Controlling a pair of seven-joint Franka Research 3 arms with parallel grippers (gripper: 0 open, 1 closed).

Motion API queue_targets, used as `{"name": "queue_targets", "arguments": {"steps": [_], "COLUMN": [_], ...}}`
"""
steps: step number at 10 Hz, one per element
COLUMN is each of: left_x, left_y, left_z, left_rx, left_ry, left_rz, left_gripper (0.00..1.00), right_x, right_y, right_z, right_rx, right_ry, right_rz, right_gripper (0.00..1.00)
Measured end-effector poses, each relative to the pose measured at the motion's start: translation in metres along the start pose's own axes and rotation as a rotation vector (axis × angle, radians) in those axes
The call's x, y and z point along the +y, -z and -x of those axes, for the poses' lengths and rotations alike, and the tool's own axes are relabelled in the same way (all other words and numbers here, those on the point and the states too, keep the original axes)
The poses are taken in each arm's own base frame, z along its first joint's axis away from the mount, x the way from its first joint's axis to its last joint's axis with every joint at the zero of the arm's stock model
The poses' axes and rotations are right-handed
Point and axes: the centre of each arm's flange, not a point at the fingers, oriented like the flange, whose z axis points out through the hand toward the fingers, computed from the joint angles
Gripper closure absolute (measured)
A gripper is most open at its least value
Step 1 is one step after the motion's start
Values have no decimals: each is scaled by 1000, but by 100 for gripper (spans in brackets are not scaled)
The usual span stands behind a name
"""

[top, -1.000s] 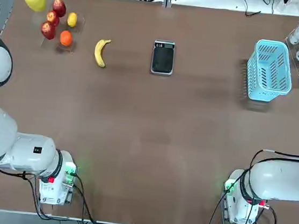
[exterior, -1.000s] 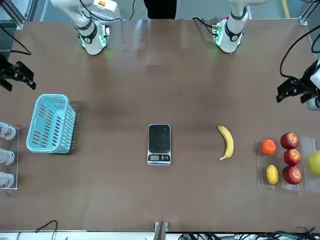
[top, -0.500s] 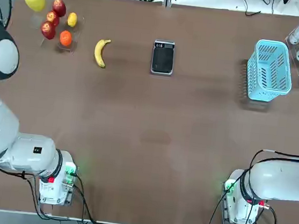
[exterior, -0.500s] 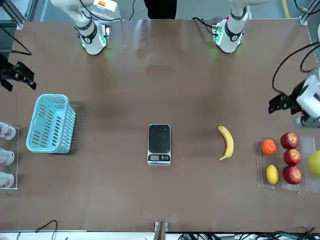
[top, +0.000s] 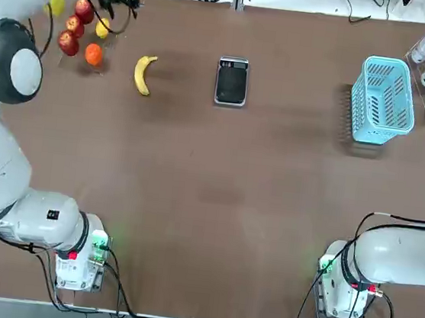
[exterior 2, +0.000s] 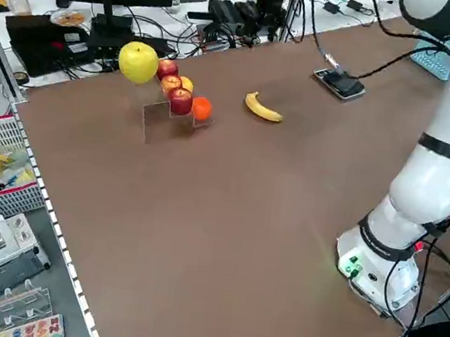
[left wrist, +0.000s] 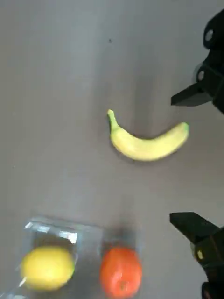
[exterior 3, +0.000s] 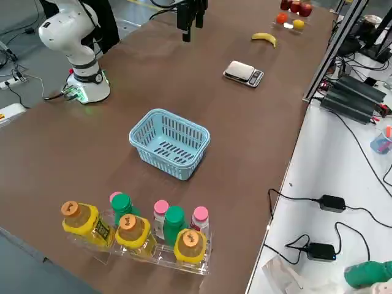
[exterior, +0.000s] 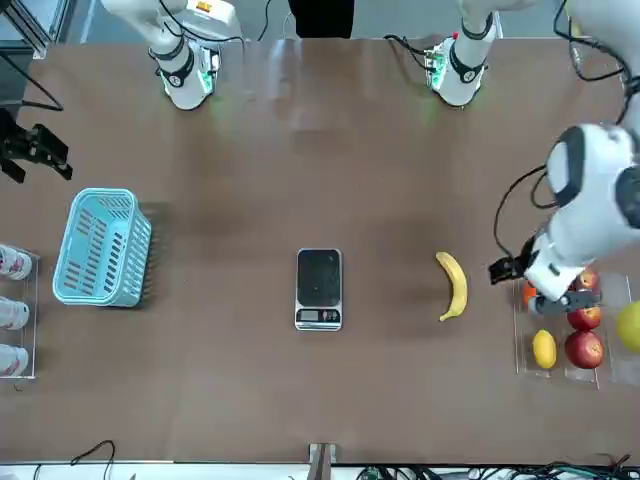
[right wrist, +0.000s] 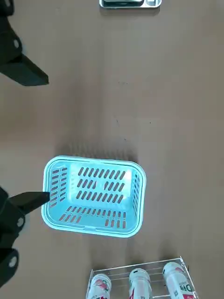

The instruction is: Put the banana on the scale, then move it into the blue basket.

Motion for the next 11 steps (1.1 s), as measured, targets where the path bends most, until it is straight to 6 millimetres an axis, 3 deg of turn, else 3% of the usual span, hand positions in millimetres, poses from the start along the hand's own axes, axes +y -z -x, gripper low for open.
{"name": "queue_targets", "arguments": {"steps": [2, 5, 8, 11], "left_x": [24, 7, -3, -8], "left_y": [-68, -140, -166, -195], "left_z": [28, 68, 90, 88], "left_rx": [5, 13, -2, -1], "left_ry": [63, 118, 135, 138], "left_rz": [9, 15, 8, 8], "left_gripper": [0, 0, 3, 15], "right_x": [0, -1, -2, -3], "right_y": [0, 0, -2, -6], "right_z": [0, 0, -1, -3], "right_rx": [0, -1, -4, -10], "right_ry": [1, 2, 4, 5], "right_rz": [0, 0, 0, 0], "right_gripper": [0, 0, 0, 0]}}
